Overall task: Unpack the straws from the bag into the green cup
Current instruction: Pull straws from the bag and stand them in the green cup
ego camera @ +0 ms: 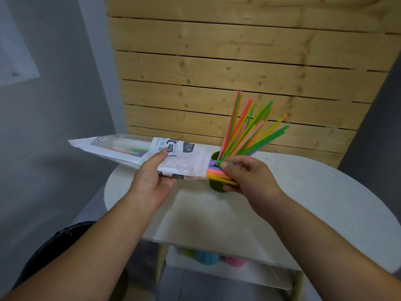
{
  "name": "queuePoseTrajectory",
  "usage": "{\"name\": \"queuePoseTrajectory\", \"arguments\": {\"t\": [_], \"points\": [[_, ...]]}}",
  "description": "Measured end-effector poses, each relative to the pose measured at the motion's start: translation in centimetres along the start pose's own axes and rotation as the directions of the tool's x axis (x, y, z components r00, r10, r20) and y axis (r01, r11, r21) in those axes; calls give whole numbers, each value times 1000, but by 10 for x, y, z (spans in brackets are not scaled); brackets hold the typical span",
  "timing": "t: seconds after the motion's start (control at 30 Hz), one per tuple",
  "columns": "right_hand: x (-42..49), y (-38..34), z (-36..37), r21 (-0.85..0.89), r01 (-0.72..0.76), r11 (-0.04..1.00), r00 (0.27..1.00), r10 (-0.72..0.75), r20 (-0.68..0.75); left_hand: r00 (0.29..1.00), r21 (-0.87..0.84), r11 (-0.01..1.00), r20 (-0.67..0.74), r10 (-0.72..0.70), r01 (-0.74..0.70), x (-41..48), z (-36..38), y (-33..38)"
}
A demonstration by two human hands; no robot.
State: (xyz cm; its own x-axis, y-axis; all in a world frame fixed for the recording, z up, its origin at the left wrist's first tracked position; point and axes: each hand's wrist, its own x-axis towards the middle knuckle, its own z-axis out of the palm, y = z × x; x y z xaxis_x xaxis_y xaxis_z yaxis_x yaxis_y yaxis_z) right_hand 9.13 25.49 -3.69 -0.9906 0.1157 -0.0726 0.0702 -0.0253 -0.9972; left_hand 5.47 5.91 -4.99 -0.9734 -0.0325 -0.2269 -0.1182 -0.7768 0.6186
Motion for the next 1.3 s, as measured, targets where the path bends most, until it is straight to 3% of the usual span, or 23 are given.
{"name": "queuePoseTrajectory", "arguments": {"t": [0.2, 0.47, 0.63, 0.77, 0.97, 1.13, 1.3], "points": [[5, 3, -3, -102, 55, 993, 998, -58, -26, 999, 28, 999, 12, -37, 37, -1, 0, -1], [9, -1, -14, 40, 86, 996, 994, -83, -66, 998, 48, 997, 1, -58, 58, 1, -3, 1], [11, 4, -16, -63, 109, 992, 988, -115, -106, 998, 41, 997, -14, -58, 58, 3, -3, 0], [11, 7, -14, 19, 17, 1000, 998, -15, -67, 998, 37, 998, -22, -50, 51, 3, -3, 1], [7, 11, -6, 57, -183, 981, 974, 173, 148, 998, 13, 998, -39, -56, 56, 3, -2, 2], [10, 16, 0, 264, -127, 956, 989, 100, 112, 998, 51, 997, -34, -59, 61, 2, -2, 0], [9, 12, 3, 332, -80, 940, 997, 68, 48, 999, 62, 997, -28, -35, 37, -1, 1, -3]]}}
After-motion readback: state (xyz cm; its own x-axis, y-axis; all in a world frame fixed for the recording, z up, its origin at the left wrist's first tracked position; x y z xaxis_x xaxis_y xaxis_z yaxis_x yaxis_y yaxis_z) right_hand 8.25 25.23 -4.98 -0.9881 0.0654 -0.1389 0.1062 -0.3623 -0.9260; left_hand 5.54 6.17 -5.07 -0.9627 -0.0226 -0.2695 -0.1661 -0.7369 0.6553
